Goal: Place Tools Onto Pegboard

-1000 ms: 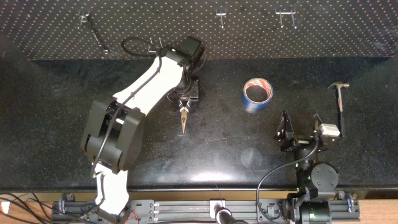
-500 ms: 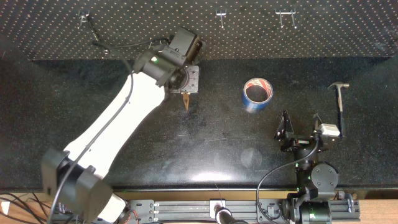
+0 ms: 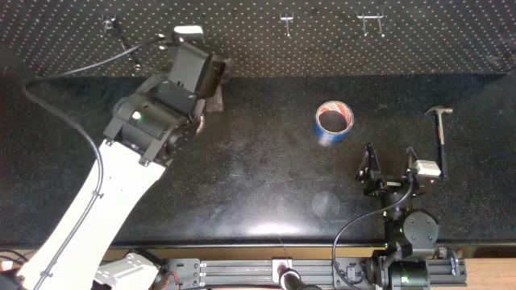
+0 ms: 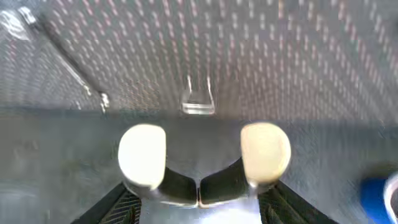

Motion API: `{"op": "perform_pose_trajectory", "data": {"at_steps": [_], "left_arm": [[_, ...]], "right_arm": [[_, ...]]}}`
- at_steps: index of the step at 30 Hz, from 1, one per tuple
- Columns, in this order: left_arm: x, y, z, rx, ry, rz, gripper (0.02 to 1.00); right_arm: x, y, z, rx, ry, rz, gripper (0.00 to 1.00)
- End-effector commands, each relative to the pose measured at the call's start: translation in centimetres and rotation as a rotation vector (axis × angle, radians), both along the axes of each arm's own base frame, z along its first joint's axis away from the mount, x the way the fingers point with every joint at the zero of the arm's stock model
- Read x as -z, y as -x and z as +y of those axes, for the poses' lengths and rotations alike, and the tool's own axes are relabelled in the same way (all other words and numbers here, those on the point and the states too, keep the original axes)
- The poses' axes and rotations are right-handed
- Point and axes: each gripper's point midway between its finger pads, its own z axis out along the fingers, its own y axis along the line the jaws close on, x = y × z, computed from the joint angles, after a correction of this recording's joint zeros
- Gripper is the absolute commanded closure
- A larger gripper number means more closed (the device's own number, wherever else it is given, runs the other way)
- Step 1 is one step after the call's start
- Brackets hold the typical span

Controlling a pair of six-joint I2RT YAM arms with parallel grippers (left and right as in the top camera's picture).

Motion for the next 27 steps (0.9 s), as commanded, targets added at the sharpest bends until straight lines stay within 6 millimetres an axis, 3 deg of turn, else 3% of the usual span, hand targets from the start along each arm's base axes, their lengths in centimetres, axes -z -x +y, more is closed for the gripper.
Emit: {"op": "perform_pose_trajectory", "data": {"at_steps": [1,5,9,13,17,27], "left_arm": [[-2.6,-2.8,3.4,-0.106,-0.059,-0.170,0.989],[-2.1,-5.2,4.0,-0.129,-0.033,-0.255,0.989],[-1.7,-7.3,2.5,-0.082,0.006,-0.340,0.989],[0.3,-8.3,1.6,-0.057,0.008,-0.301,0.989],[2.1,-9.2,2.0,-0.069,0.001,-0.265,0.991],[3.3,-10.9,1.7,-0.066,0.022,-0.278,0.991]], "right_arm": [[0.2,0.0,-0.3,0.016,-0.015,0.001,0.025],[0.1,0.0,-0.3,0.016,-0.015,0.000,0.025],[0.1,0.0,-0.3,0.016,-0.015,0.000,0.025],[0.2,0.0,-0.3,0.016,-0.015,0.001,0.025],[0.1,0.0,-0.3,0.016,-0.015,0.000,0.025],[0.2,0.0,-0.3,0.016,-0.015,0.001,0.025]]}}
